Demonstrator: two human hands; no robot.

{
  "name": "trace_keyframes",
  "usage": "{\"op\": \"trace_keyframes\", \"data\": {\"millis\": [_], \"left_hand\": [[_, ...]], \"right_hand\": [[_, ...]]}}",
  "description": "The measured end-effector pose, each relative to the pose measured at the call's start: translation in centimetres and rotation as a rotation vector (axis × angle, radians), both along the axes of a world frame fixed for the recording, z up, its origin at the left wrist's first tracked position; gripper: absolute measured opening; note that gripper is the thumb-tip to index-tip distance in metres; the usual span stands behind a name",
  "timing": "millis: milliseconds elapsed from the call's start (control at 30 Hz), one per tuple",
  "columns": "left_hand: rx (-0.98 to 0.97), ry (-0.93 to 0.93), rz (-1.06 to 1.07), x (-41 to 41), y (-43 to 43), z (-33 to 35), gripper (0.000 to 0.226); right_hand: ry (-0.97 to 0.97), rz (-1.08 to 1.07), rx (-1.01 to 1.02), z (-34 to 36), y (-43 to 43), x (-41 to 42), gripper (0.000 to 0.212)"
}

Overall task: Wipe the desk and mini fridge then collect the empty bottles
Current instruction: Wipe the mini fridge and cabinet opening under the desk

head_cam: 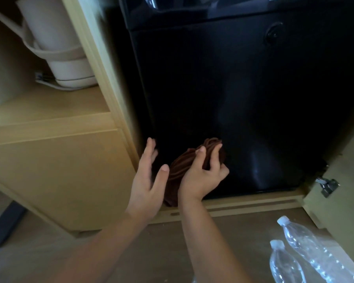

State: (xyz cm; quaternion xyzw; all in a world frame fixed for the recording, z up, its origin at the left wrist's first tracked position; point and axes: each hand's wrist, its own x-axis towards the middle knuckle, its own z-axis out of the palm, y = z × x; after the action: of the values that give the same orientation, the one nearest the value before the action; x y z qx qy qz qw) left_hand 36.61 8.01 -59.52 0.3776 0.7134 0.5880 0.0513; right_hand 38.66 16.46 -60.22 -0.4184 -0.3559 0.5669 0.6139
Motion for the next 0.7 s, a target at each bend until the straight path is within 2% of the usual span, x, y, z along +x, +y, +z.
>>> {"op": "trace_keyframes", "data": {"millis": [67,167,233,333,700], "left_hand": [[-0.049,0.084,0.011,0.1,-0.2,0.5,0.061],[-0.074,0.351,0.099,0.3,-0.3,1.3,0.059],[-0.06,0.463,0.145,0.7,-0.2,1.7,0.057],[-0.111,0.517,0.174,1.6,0.1,1.7,0.058],[-0.372,0.557,0.035,6.8,5.1,-3.5,0.059]], "right_hand": [[-0.028,0.072,0.023,-0.1,-0.6,0.3,0.038],[-0.058,0.195,0.047,-0.2,-0.2,1.7,0.036],[-0.093,0.312,0.092,-0.3,0.3,3.2,0.033],[-0.181,0.421,0.168,-0.7,1.2,5.5,0.029],[-0.411,0.308,0.134,-3.4,7.0,12.5,0.029]]}}
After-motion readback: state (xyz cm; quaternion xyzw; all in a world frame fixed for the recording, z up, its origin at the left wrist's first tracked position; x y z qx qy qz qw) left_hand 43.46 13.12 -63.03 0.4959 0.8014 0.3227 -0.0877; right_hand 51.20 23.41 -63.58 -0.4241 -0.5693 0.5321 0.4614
